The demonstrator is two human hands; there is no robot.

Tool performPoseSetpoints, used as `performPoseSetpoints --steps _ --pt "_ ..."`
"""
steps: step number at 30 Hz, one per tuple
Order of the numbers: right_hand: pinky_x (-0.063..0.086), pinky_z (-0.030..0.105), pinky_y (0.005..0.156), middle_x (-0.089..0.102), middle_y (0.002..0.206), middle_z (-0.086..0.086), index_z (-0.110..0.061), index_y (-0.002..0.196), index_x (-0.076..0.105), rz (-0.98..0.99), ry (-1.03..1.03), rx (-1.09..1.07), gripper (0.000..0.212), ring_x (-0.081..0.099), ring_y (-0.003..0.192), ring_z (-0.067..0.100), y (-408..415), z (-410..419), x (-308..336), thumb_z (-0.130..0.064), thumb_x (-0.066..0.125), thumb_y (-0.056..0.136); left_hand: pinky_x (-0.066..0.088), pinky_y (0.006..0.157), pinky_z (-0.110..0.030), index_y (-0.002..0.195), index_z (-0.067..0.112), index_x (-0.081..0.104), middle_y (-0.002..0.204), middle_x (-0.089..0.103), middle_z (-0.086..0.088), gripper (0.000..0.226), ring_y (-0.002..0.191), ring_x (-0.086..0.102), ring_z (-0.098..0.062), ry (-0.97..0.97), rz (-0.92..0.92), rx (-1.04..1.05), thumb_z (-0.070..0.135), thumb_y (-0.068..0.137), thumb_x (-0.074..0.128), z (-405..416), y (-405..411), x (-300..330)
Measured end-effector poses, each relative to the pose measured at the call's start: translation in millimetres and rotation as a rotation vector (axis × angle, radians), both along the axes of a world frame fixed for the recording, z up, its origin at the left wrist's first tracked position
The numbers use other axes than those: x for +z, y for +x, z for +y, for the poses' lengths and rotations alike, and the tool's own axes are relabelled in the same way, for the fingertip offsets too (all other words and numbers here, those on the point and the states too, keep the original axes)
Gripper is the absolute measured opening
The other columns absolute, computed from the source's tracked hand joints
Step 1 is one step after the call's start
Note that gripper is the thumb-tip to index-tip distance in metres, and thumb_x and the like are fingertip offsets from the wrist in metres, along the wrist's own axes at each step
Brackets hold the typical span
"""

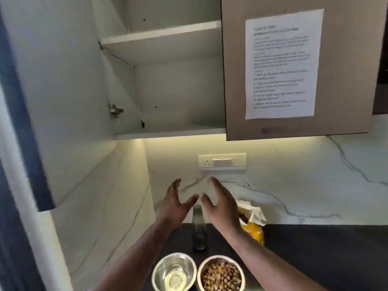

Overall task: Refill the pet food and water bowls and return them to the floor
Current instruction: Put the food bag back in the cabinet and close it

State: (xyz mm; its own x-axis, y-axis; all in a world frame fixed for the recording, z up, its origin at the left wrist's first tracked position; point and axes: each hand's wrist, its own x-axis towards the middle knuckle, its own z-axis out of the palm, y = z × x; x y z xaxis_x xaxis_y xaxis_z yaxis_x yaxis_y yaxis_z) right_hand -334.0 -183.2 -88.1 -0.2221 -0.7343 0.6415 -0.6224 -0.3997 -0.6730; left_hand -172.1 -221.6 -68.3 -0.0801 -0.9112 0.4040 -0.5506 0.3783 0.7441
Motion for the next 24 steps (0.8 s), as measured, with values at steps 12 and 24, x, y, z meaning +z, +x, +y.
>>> performPoseSetpoints --steps 12,24 --pt "0.046 0.029 0.101 0.061 0.139 -0.007 -0.023 0.145 0.053 -0.093 0.410 -0.096 0.057 0.056 0.129 0.017 -131 -41 -129 -0.037 0.068 0.092 0.041 0.115 -0.038 0.156 0.023 0.035 0.159 0.043 -0.007 0.083 0.145 0.045 -0.025 0.398 -0.216 -0.100 0.039 0.087 0.079 -79 -102 -125" --pt "0.056 0.028 0.091 0.068 0.117 -0.015 -0.035 0.121 0.057 -0.314 0.747 -0.169 0.045 0.067 0.109 0.009 -200 -101 -230 -0.034 0.083 0.084 0.041 0.119 -0.044 0.161 0.021 0.021 0.166 0.029 -0.012 0.111 0.150 0.037 -0.030 0.665 -0.224 -0.290 0.031 0.075 0.090 -188 -152 -219"
